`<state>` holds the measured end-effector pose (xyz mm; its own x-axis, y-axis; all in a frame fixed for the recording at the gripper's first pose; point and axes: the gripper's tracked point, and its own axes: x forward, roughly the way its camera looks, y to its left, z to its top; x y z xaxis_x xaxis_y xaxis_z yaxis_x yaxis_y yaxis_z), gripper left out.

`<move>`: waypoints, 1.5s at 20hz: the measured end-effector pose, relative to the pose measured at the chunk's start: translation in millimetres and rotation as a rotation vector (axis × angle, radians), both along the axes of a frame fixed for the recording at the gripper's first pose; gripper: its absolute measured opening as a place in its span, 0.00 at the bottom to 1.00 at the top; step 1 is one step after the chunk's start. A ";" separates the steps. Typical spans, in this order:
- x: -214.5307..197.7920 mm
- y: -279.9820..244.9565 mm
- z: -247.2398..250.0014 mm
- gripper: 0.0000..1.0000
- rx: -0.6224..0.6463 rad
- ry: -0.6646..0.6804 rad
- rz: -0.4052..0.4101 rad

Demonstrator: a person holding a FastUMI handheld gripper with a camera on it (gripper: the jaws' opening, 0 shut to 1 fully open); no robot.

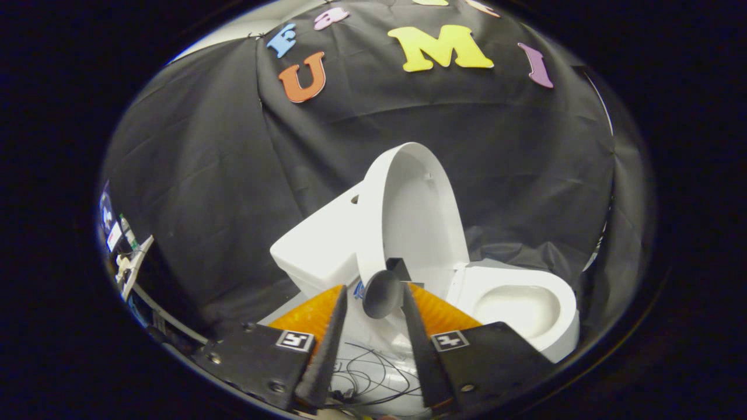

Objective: Open the toilet lid.

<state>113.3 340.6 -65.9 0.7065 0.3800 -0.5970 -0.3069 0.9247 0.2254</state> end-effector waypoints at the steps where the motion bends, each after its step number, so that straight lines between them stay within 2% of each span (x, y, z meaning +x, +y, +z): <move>1: 0.0 -6.9 2.3 0.74 -0.013 -0.011 -0.005; 2: -0.2 -14.6 1.8 0.84 -0.027 -0.019 -0.015; 5: -6.2 -32.0 2.7 0.86 -0.019 -0.027 -0.024; 8: -13.9 -49.1 4.3 0.98 0.012 -0.022 -0.038; 10: -16.4 -61.4 9.0 0.95 0.032 -0.034 -0.050; 13: -16.8 -84.0 18.9 0.95 0.020 -0.081 -0.071; 23: -32.4 -175.1 46.4 0.95 -0.162 -0.290 -0.118; 30: -54.4 -242.3 51.5 0.95 -0.189 -0.329 -0.206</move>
